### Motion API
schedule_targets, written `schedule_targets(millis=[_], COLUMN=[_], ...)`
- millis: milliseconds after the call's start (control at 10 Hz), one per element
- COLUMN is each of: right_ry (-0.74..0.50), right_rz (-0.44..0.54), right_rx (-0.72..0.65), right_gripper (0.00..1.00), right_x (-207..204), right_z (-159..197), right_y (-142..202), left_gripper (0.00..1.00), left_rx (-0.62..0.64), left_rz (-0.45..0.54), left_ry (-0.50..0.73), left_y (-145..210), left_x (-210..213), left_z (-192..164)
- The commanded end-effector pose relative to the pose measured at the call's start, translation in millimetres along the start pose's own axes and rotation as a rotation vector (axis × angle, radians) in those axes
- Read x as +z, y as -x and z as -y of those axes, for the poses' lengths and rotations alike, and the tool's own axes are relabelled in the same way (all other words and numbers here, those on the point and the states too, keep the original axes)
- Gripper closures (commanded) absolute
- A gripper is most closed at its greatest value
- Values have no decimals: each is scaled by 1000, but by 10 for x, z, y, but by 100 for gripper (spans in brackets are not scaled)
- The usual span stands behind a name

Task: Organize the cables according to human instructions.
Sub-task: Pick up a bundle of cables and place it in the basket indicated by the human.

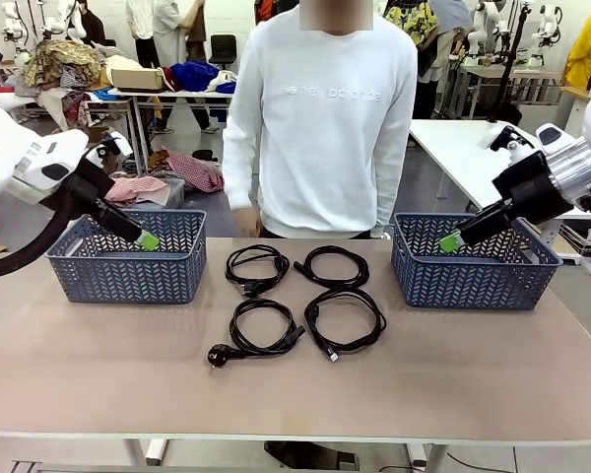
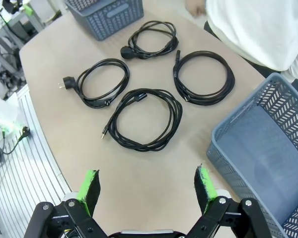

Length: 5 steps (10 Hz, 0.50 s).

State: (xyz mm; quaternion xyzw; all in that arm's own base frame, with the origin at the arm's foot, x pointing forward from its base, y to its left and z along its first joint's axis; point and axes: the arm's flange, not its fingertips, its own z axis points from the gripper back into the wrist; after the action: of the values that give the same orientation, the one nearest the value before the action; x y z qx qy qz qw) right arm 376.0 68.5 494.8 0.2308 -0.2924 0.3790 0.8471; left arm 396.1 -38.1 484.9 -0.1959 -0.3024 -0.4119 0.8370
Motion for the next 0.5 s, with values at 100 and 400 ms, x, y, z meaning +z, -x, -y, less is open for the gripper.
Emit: schedule_targets(millis=[100,400], right_ry=[-15,-15], right_rz=[15,15], right_rx=[13,13], right_gripper=[0,0], right_x=[-9,-9], right_z=[36,36], right_y=[-8,-8], left_gripper=[0,0], left_rx=[-20,-20], left_rz=[18,18], left_ry=[17,17], left_y=[36,36], left_x=[-26,-26], left_z=[-33,-33])
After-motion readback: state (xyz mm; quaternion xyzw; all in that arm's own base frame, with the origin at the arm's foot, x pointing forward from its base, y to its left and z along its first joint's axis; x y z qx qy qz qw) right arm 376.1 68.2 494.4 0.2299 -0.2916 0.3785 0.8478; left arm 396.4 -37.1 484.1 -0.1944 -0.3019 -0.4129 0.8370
